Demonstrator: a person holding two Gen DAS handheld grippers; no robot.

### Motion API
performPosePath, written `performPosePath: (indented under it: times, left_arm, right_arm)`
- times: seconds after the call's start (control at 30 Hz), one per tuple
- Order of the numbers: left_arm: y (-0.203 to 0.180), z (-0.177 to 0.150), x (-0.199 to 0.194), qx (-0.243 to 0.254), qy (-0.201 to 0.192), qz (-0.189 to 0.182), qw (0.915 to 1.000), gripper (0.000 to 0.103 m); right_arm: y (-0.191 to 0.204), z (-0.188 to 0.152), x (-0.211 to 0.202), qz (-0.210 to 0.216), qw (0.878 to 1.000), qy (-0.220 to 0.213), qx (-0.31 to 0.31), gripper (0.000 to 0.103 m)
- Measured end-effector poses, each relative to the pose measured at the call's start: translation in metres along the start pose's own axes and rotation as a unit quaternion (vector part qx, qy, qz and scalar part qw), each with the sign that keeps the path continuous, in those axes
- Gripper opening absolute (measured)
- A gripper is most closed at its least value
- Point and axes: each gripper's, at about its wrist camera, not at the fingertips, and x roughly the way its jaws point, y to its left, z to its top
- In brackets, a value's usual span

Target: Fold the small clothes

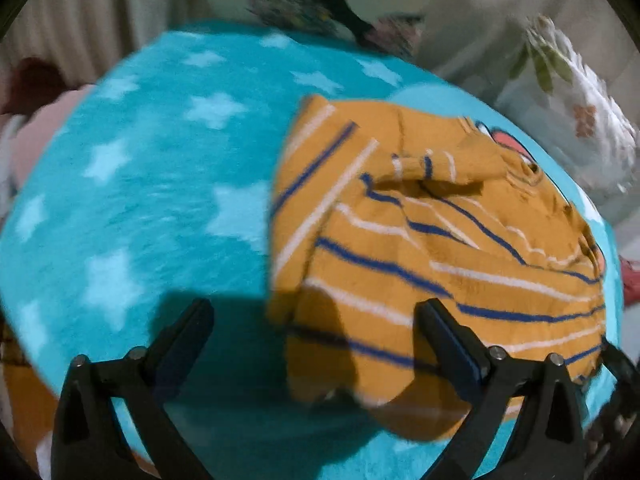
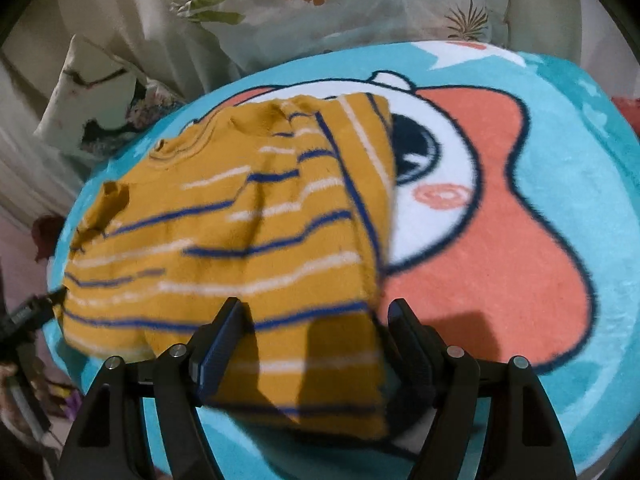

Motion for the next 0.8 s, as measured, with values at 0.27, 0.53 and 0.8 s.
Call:
performPosePath:
  times: [0.27,0.53,0.8]
  left_arm:
    - [0.014,-0.017,-0.042,0.006,0.017,-0.028,0.9994,0.038]
    - [0.036,-0.044,-0.069,0.026,-0.007,-0.007,0.9996,0.076]
    - [0.063,-0.063,-0.108,-0.006,-0.059,0.009,0.9982,0.083]
  right_arm:
    - [-0.023,-0.031,-0.054,0.062,0.994,0.028,0.082,0.005]
    - [-0.01,-0.063,-0.093,-0.057,0.994,-0.012,0.097,0.023]
    - [0.154,-0.009,-0.051,0.02,0.995,-0.022,-0.099,0.033]
